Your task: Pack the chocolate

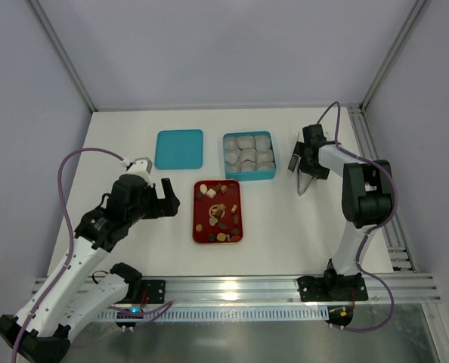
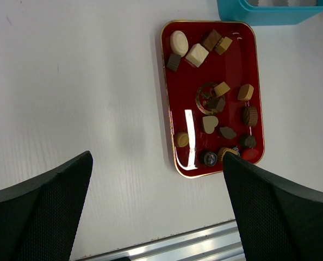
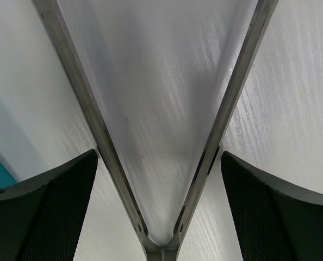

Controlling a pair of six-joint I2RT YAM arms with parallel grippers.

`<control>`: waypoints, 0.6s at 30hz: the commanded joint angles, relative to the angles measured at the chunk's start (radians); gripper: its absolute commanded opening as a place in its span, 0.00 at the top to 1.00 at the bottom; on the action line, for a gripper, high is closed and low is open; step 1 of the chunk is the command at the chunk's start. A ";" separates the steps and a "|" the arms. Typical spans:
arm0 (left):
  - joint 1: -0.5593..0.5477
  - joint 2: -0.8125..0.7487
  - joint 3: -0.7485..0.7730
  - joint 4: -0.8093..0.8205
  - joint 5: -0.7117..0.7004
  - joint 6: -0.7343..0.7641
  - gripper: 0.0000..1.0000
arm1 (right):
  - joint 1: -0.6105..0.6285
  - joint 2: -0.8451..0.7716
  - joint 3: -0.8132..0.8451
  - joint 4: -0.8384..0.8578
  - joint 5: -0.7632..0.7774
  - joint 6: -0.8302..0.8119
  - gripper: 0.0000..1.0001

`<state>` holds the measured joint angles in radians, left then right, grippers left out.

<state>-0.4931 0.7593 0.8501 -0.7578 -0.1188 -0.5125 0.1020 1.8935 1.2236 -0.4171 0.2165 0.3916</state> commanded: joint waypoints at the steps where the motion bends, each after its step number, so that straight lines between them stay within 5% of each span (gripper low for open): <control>1: -0.002 0.002 0.001 0.025 0.005 0.014 0.00 | -0.002 0.022 0.059 0.003 0.000 -0.002 0.07; 18: -0.002 0.002 0.001 0.026 0.004 0.014 0.00 | -0.008 0.032 0.076 -0.011 -0.035 -0.028 0.42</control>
<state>-0.4931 0.7601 0.8501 -0.7574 -0.1188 -0.5121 0.0959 1.9312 1.2766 -0.4274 0.2024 0.3767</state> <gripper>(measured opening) 0.996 0.602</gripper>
